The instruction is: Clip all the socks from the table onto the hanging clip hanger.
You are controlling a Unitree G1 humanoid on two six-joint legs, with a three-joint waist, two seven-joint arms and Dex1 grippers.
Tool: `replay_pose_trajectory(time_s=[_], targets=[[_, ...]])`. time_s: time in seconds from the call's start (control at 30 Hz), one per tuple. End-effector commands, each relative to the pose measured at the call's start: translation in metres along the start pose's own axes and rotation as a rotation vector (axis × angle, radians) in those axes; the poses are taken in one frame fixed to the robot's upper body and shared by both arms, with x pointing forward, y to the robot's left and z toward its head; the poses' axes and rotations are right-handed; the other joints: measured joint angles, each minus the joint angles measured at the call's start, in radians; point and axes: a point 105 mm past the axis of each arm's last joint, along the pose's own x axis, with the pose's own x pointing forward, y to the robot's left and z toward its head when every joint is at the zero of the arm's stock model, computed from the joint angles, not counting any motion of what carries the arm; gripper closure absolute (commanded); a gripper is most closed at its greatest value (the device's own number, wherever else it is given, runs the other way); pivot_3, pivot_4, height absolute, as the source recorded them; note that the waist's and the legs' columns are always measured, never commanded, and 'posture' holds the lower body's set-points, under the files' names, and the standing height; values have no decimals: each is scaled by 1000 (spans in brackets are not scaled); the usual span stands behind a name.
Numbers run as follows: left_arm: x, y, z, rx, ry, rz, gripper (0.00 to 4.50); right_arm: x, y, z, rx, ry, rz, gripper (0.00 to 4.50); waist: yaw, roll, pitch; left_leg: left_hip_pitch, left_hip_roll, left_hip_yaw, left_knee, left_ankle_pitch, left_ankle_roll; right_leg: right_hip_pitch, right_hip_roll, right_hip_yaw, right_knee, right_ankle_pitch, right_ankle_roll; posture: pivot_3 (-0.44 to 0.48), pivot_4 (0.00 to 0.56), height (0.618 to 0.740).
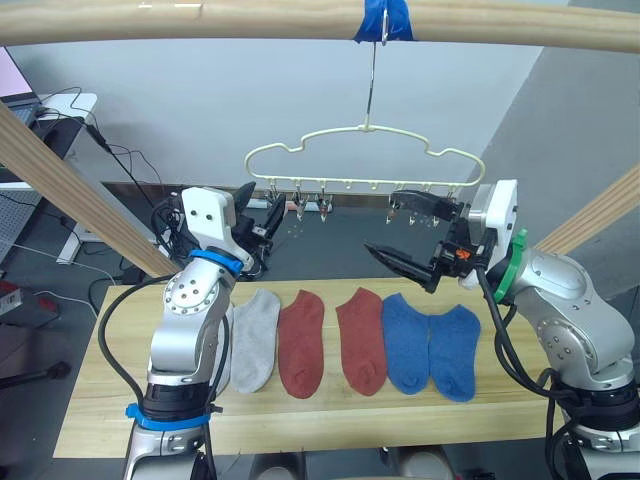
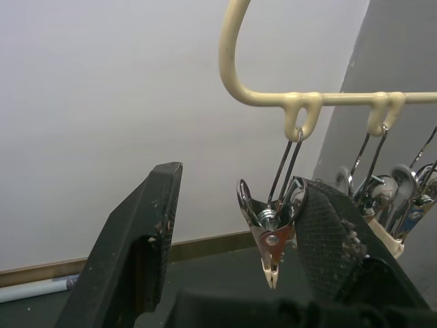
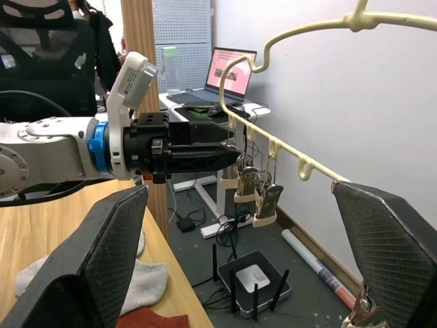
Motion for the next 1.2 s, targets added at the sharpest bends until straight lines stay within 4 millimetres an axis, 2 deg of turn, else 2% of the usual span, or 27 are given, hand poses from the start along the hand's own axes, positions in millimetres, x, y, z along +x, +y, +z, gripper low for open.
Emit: replay_pose_trajectory(time_s=[0.03,0.07,0.27,0.37,0.47,0.6,0.67,0.77,0.9,1.07,1.2], targets=[[1,0,11,15,-49,-2,1767,1,1,10,-30,-29,9,0,0,0,0,0,0,0,0,0,0,0,0,0,0,0,0,-106,257,740],[1,0,12,13,-54,-3,1767,1,1,10,-31,-29,10,0,-1,0,0,0,0,0,0,0,0,0,0,0,0,0,0,-107,257,740],[2,-2,13,13,-61,-11,3630,0,2,8,-27,-26,12,0,-2,0,0,0,0,0,0,0,0,0,0,0,0,0,0,-107,257,740],[2,-2,13,11,-63,-13,4140,-1,3,7,-24,-25,12,0,-3,0,0,0,0,0,0,0,0,0,0,0,0,0,0,-107,257,740],[2,-3,13,14,-64,-14,4485,-1,4,6,-22,-24,11,0,-6,0,0,0,0,0,0,0,0,0,0,0,0,0,0,-104,253,740],[2,-1,12,32,-54,-11,4485,-2,4,3,-18,-14,5,0,-8,0,0,0,0,0,0,0,0,0,0,0,0,0,0,-104,252,740],[2,-1,13,38,-47,-14,4485,-7,2,-5,-15,27,-12,0,-9,0,0,0,0,0,0,0,0,0,0,0,0,0,0,-101,251,740],[2,0,14,27,-28,-35,4485,-24,-4,-30,1,146,-71,0,-6,0,0,0,0,0,0,0,0,0,0,0,0,0,0,-97,253,740],[-1,2,16,2,22,-81,4485,-66,-22,-79,39,379,-226,0,-7,0,0,0,0,1,0,0,0,0,0,0,0,0,0,-96,256,740],[-6,2,17,-21,77,-139,4485,-111,-34,-133,148,604,-388,0,-17,0,0,1,0,1,0,-1,2,0,0,1,1,0,0,-90,265,740],[-10,3,16,-19,103,-155,4485,-138,-33,-169,236,744,-466,0,-17,0,0,1,0,2,0,-1,3,0,1,2,2,0,0,-81,274,740]])
